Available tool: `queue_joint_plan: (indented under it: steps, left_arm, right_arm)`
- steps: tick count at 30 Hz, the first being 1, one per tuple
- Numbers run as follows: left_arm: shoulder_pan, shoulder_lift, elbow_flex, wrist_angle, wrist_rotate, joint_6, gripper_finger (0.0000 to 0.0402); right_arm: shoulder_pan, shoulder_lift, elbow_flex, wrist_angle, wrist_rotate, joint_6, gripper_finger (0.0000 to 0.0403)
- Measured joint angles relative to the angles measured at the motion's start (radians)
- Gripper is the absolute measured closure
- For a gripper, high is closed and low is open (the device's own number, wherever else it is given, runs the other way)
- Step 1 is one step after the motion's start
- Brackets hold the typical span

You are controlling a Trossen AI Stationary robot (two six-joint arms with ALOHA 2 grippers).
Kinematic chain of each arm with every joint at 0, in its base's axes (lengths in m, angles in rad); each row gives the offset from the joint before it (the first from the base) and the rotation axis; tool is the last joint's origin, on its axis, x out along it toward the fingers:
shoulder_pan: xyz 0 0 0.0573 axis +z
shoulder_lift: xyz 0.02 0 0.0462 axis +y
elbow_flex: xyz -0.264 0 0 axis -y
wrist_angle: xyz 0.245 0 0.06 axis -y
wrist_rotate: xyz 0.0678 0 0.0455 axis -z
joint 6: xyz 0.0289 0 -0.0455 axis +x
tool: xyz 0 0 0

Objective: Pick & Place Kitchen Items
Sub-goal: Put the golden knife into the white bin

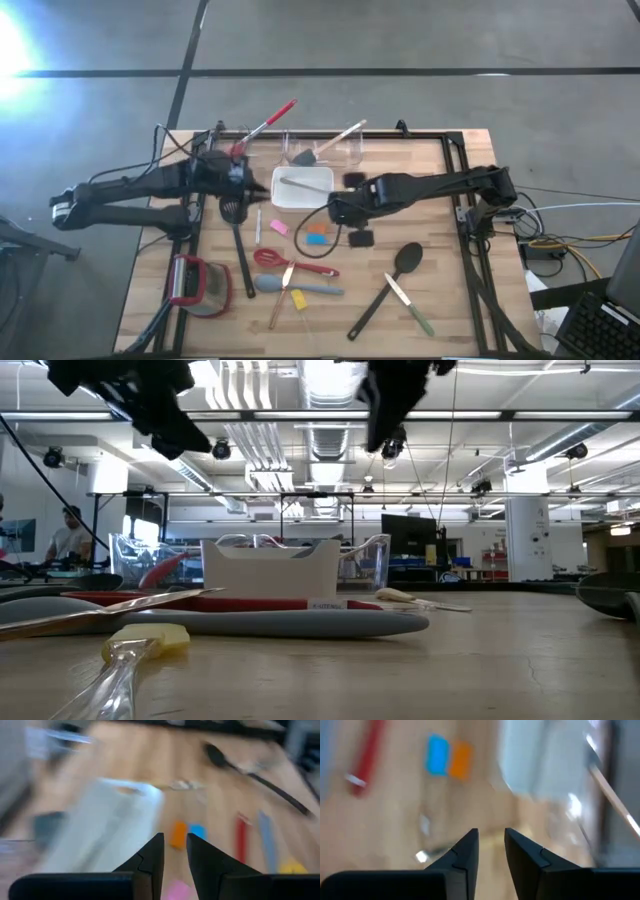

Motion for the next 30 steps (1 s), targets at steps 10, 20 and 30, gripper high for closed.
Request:
queue_joint_plan:
  steps: [10,20,30]
  left_arm:
    - [-0.472,0.166,0.052,-0.078,-0.382,0.164,0.0314]
    - [-0.640,0.406,0.185,-0.051,-0.447,0.356,0.0314]
    - [-0.705,0.602,0.227,-0.052,-0.448,0.576,0.0314]
  right_arm:
    - [-0.009,-0.133,-0.120,-0.075,0.265,0.183,0.0339]
    - [-0.008,-0.243,-0.194,0.046,0.267,0.225,0.0328]
    - [-0.008,-0.255,-0.205,0.059,0.266,0.243,0.0339]
